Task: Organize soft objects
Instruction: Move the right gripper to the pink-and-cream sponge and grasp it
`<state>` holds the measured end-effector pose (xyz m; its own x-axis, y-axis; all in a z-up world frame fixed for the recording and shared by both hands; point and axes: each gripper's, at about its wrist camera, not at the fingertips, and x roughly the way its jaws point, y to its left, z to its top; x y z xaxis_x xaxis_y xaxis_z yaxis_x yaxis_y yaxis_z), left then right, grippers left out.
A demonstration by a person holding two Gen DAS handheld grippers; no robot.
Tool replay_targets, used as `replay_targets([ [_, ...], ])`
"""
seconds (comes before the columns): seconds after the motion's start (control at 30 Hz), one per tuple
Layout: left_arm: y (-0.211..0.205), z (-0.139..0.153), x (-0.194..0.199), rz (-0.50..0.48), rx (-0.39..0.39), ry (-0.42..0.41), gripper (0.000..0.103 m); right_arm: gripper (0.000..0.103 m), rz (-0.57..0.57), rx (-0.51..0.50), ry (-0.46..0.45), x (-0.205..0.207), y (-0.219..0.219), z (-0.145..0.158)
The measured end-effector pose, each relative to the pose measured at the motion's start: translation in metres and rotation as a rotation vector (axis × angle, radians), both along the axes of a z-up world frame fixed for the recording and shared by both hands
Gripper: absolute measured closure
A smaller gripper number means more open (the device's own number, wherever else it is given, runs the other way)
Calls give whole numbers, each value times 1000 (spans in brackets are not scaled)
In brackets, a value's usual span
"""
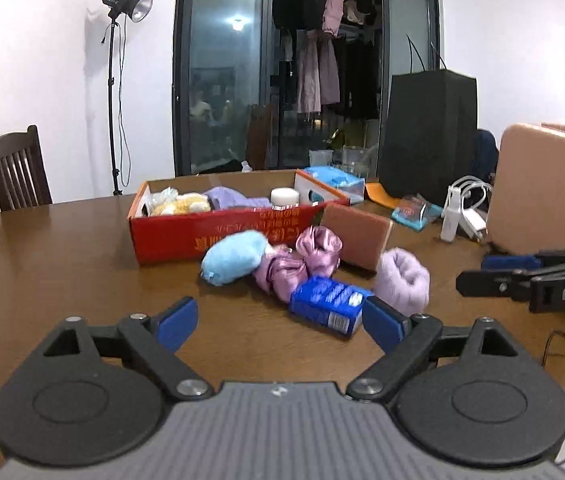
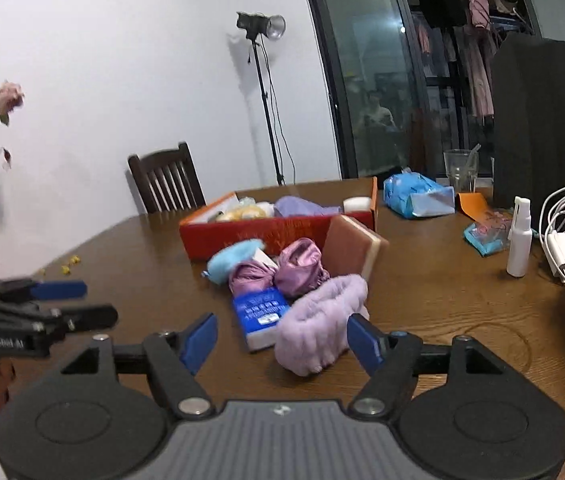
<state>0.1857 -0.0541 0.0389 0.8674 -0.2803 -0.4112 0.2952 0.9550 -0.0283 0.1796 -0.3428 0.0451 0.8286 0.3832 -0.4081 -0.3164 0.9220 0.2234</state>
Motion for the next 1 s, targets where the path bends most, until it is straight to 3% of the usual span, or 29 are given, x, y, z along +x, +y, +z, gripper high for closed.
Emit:
replay_targets([
  [0.27, -19, -12, 43, -6, -5, 50, 12, 32, -104, 58, -4, 64, -19, -11],
  [0.53, -21, -24, 88, 10, -35, 87, 12, 33, -149, 107, 108, 173, -28, -42],
  [0.6, -18, -27, 94, 12, -45, 92, 12, 38, -146, 140, 134, 187, -31, -50],
  [0.67, -15, -30, 99, 18, -54, 103, 12, 55, -94, 207, 136, 191, -35, -55],
  [0.7, -14, -31, 101, 19, -61, 110, 12, 69, -77, 224, 125, 190, -35, -55],
  [0.87, -5, -25, 97, 28, -92, 91, 12, 71, -82, 122, -71, 154, -21, -19],
  [0.93, 4, -19, 89, 35, -96, 53, 12, 71, 4, 114, -144, 133, -11, 3],
  [1.0, 19, -15, 82, 59, -128, 43, 12, 70, 141, 133, -148, 115, 2, 16],
])
